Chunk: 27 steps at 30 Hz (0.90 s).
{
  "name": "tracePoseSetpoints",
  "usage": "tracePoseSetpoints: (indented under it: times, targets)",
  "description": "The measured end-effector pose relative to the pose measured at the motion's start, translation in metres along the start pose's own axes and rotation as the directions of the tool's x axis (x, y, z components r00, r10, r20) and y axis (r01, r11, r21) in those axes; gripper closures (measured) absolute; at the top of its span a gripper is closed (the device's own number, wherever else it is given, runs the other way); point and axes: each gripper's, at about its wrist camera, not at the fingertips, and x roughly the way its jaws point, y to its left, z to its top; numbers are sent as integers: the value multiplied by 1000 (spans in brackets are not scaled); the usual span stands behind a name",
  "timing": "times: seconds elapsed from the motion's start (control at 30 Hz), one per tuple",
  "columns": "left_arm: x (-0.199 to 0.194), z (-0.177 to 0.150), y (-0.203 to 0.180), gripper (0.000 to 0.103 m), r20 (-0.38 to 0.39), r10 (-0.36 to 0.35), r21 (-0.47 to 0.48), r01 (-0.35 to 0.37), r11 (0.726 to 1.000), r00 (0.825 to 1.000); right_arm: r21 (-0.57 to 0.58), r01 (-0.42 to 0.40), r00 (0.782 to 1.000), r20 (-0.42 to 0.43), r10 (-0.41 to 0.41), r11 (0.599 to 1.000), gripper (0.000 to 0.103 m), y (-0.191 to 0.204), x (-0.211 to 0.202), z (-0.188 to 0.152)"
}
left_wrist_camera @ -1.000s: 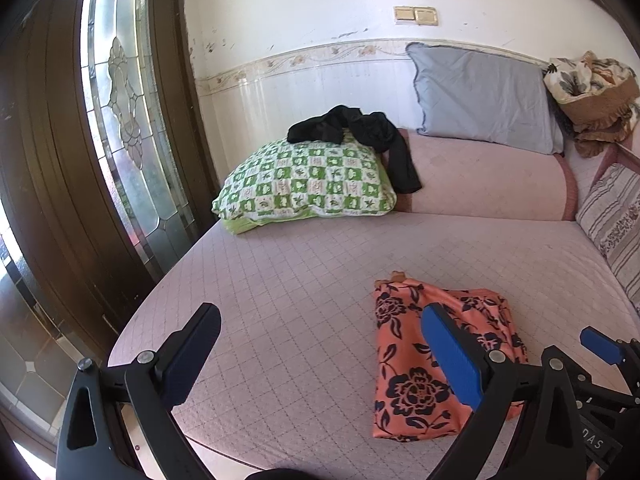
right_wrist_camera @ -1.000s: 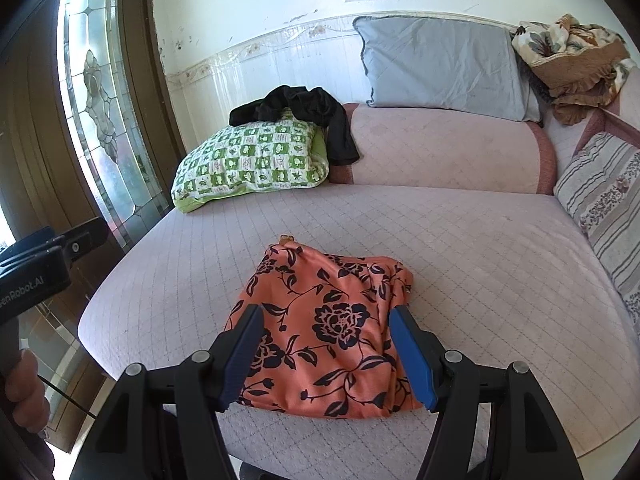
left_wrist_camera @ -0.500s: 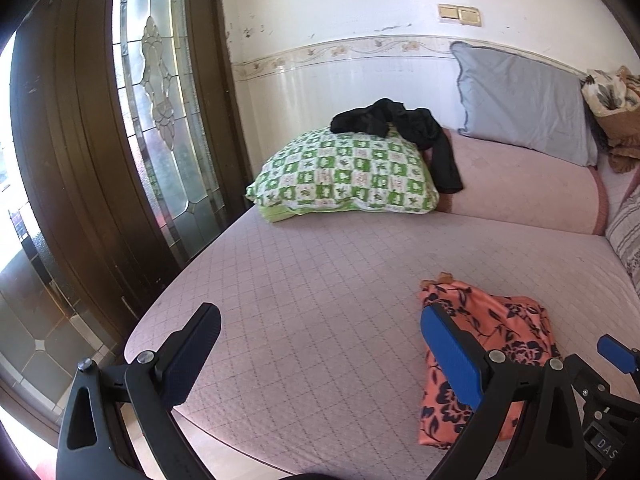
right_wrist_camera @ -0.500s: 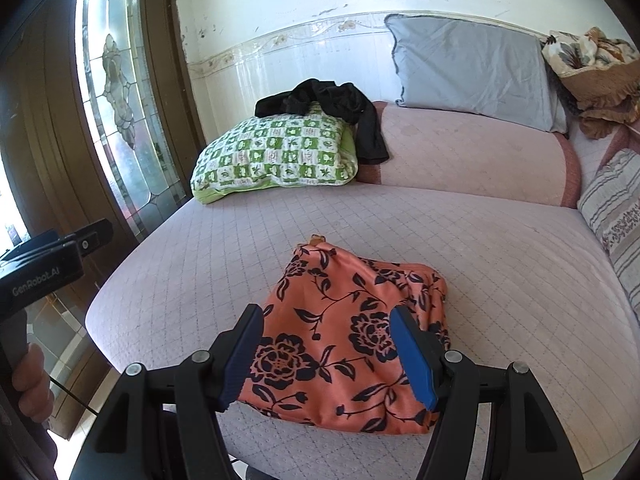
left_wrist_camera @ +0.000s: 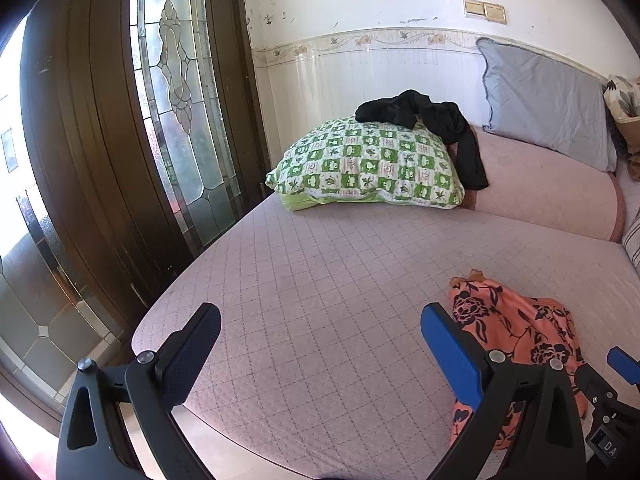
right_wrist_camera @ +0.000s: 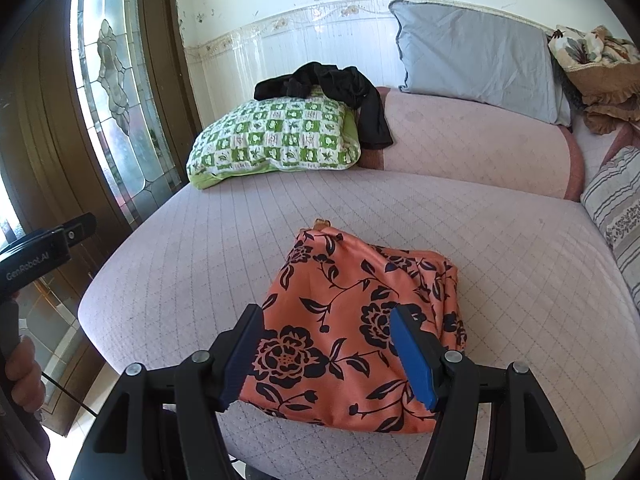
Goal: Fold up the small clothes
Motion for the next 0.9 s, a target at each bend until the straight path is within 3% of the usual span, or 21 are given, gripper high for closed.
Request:
tracePoseSetpoints:
  times: [0.53,0.9]
  targets:
    - [28,2,7,3,-43,8,3,-8,1000,999,-8,5,998,-58,-6,1000,34,13,38,0]
    - [-21,12,-26,3,23,-23,42,22,999,999,23,5,1000,21,-6,1000,34,-14,-6,1]
